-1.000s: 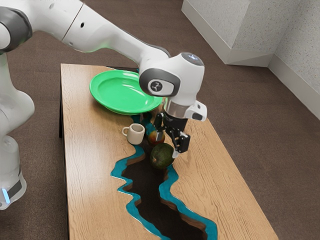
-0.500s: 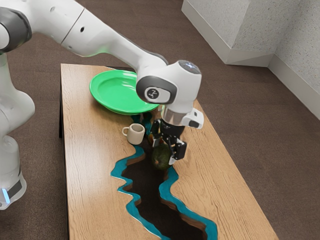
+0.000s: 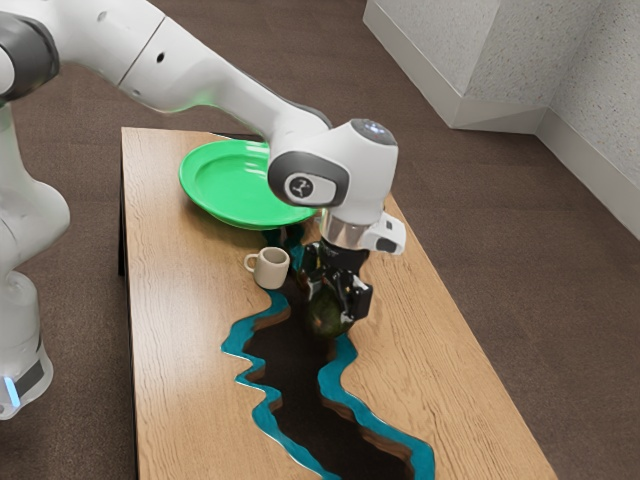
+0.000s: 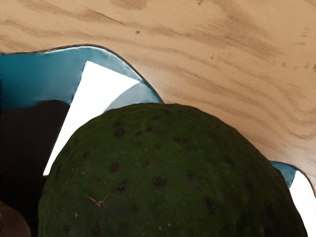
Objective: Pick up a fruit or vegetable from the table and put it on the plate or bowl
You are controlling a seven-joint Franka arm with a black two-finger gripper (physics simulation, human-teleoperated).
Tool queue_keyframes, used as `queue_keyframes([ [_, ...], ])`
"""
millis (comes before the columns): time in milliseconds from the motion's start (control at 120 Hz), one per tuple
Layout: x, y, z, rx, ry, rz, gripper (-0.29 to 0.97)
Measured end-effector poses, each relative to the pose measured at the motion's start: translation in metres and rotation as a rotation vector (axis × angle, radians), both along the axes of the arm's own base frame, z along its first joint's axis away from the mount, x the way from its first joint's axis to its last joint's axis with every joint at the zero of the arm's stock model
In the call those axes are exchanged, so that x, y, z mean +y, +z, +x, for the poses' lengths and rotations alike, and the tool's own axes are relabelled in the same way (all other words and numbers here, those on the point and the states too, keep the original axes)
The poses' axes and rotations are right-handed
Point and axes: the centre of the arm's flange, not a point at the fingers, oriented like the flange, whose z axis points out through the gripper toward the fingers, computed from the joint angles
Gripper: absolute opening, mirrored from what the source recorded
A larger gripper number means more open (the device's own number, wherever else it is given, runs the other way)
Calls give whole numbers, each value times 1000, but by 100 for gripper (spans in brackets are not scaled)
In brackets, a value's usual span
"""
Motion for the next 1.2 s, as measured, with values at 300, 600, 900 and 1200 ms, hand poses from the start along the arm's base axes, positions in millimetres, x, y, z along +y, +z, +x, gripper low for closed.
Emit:
queue_keyframes([
  [300,75,155,26,-205,71,-13,30],
  [600,236,250,-6,-155,284,83,28],
  [900,322,190,-25,51,406,84,29],
  [1200,342,133,-42,178,402,2,24],
])
